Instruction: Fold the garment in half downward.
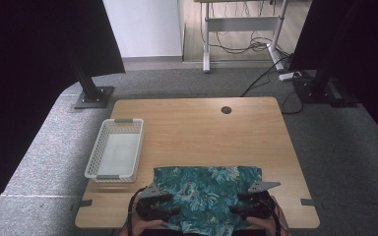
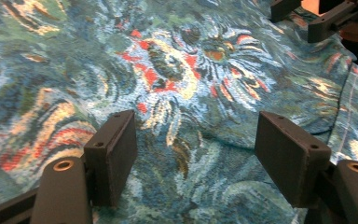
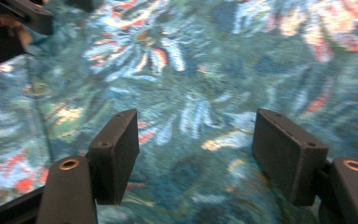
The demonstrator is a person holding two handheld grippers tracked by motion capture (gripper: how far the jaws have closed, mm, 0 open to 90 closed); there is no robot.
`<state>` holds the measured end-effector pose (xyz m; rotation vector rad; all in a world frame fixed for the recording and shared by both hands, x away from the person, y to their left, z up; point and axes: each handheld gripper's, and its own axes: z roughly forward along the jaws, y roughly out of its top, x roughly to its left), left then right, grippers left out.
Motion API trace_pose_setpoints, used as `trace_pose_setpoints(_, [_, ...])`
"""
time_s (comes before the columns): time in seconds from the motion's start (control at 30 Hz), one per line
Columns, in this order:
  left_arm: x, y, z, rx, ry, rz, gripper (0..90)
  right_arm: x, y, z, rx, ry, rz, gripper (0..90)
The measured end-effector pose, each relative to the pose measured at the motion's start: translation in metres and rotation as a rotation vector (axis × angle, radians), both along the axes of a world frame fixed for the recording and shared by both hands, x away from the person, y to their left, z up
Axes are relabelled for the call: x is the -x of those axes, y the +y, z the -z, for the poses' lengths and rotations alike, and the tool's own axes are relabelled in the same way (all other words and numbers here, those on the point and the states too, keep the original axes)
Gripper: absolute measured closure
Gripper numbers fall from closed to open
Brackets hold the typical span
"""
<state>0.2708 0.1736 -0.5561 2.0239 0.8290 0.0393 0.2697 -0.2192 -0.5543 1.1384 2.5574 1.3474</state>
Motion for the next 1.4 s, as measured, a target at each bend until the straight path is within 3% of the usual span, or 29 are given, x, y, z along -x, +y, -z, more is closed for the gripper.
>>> trace_pose_setpoints(0.23, [0.003,0.002,0.0,-0.003,-0.003,-0.046,28.0,0.011,-0.006,0.003,0.044,-0.072,0.051,30.5])
trace_pose_setpoints(0.5, [0.005,0.001,0.0,-0.006,-0.011,-0.073,27.6,0.013,-0.01,0.004,0.066,-0.104,0.076,30.6])
trace_pose_setpoints(0.97, [-0.015,-0.018,0.0,-0.001,-0.003,-0.076,27.6,-0.003,-0.019,0.006,0.092,-0.139,0.144,31.1])
trace_pose_setpoints(1.4, [-0.031,-0.05,0.001,0.013,0.004,-0.051,27.6,-0.018,-0.051,0.006,0.073,-0.121,0.245,31.3])
